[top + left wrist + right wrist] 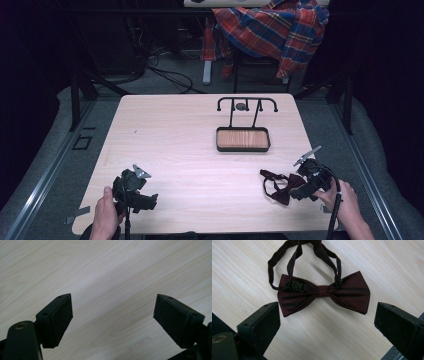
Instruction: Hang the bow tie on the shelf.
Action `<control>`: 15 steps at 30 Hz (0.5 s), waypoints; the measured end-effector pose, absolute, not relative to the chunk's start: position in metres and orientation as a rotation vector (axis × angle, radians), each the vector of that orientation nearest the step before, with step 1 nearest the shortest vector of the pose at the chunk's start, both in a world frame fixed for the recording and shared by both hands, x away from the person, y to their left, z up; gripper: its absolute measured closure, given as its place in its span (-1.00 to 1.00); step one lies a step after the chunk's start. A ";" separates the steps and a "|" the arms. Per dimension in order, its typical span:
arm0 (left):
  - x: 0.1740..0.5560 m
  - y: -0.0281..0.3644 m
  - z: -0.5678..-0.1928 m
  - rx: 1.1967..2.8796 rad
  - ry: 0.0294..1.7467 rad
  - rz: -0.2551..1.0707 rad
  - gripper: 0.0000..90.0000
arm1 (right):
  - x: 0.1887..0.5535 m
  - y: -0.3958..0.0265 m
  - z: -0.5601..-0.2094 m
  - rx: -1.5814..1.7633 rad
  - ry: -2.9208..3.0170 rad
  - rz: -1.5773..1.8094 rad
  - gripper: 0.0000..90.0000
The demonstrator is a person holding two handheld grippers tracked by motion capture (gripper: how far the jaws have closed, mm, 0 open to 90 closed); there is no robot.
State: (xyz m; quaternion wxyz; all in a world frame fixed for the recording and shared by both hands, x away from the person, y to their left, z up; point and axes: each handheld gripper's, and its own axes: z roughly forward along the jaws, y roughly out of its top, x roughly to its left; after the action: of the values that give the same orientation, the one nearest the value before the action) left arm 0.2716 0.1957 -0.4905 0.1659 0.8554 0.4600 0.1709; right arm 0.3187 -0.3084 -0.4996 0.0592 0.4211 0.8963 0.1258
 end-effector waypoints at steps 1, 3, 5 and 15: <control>0.271 0.196 -0.490 2.431 1.311 0.486 -0.65 | 0.318 -0.308 -0.500 1.281 2.702 0.390 -0.85; 0.271 0.197 -0.490 2.427 1.314 0.486 -0.65 | 0.320 -0.309 -0.498 1.260 2.718 0.359 -0.85; 0.272 0.198 -0.490 2.426 1.315 0.481 -0.65 | 0.319 -0.308 -0.499 1.281 2.696 0.390 -0.86; 0.271 0.198 -0.490 2.427 1.311 0.480 -0.65 | 0.324 -0.307 -0.498 1.288 2.699 0.351 -0.99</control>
State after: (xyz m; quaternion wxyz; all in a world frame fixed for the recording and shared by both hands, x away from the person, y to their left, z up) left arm 0.2713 0.1979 -0.4897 0.1700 0.8543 0.4612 0.1689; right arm 0.3241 -0.3066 -0.4981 0.0651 0.4268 0.8945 0.1162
